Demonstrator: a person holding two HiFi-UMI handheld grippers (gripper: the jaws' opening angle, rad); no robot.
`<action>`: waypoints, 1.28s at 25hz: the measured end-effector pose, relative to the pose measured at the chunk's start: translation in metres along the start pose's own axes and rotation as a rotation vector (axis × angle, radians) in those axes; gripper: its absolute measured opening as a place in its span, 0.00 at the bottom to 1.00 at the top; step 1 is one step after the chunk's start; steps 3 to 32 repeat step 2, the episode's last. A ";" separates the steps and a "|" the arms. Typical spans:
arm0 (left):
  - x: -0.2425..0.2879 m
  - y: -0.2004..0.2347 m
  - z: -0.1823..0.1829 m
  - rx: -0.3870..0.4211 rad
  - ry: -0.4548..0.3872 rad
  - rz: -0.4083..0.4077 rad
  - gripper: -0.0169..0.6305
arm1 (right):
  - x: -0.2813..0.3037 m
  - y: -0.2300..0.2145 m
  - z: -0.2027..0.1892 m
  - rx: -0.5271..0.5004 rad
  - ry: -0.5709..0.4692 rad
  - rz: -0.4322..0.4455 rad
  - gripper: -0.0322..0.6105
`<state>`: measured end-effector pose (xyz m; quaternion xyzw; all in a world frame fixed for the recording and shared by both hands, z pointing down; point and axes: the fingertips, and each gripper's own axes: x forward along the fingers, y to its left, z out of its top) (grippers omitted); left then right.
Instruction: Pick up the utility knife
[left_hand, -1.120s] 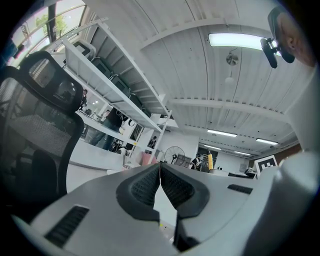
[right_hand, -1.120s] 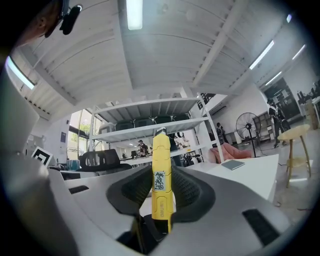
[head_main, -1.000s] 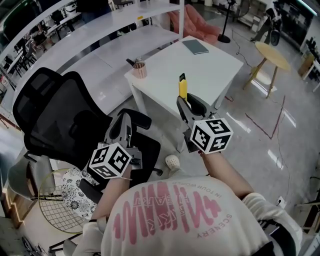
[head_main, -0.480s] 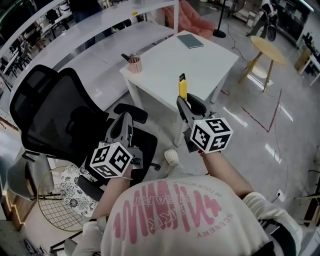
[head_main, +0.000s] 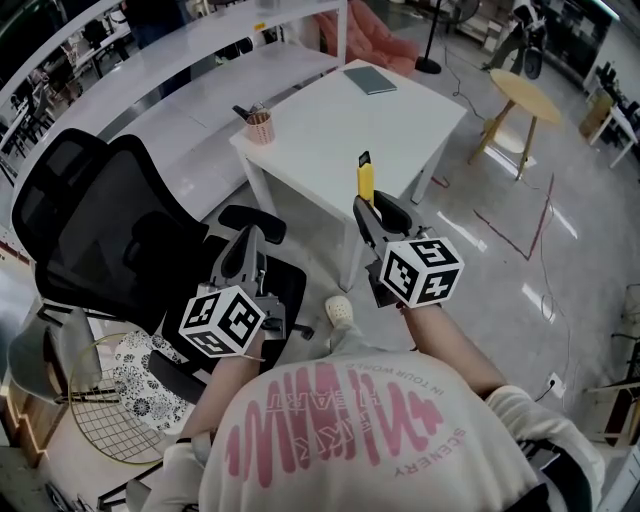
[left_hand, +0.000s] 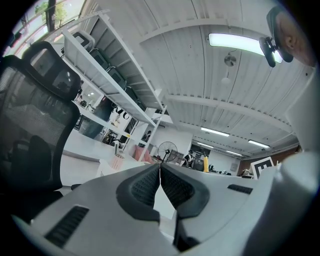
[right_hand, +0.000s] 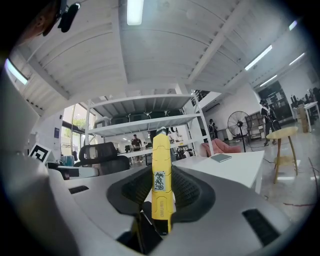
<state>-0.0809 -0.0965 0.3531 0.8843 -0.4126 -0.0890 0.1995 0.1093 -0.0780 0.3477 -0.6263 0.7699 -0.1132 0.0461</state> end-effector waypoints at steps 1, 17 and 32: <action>0.000 -0.001 -0.001 -0.002 0.002 0.000 0.06 | -0.001 -0.001 -0.001 0.001 0.003 -0.002 0.26; -0.001 -0.002 -0.003 -0.004 0.005 -0.001 0.06 | -0.002 -0.002 -0.001 0.003 0.005 -0.003 0.26; -0.001 -0.002 -0.003 -0.004 0.005 -0.001 0.06 | -0.002 -0.002 -0.001 0.003 0.005 -0.003 0.26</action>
